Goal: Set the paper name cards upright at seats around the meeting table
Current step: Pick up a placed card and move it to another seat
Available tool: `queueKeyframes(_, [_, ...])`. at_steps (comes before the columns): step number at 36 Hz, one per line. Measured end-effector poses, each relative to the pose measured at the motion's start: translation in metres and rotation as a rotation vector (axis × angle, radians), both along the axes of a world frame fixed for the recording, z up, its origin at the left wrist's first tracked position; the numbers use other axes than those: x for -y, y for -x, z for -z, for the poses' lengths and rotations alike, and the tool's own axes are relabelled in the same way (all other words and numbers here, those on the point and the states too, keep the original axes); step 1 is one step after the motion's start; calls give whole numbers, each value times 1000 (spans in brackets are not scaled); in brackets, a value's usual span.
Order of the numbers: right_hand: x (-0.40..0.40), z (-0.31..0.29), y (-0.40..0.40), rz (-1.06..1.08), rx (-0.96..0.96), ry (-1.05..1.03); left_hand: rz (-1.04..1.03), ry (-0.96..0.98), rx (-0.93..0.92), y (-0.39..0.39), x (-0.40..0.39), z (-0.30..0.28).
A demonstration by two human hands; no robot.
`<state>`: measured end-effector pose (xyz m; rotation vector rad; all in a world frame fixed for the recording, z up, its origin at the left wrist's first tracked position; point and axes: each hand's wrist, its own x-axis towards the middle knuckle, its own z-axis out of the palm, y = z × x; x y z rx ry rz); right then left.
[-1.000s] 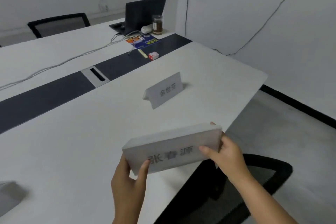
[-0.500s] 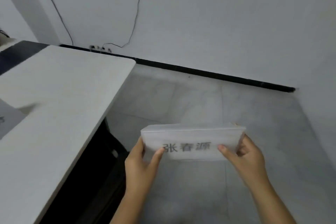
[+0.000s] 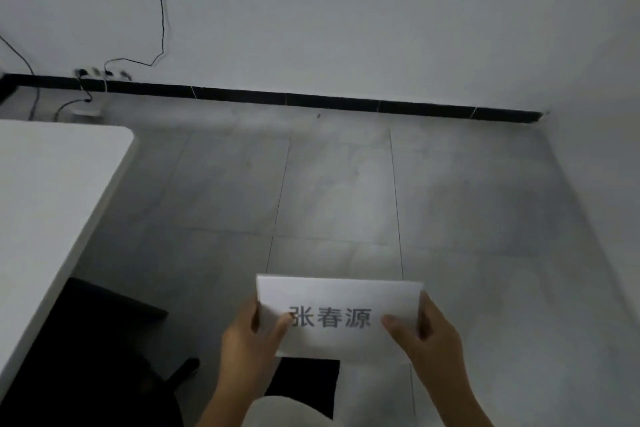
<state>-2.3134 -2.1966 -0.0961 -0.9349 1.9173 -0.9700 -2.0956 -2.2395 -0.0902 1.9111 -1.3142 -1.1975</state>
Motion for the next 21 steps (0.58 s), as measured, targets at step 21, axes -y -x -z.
queueKeyframes(21, [497,-32,6,-227,-22,23,-274,227,-93,2,445,-8])
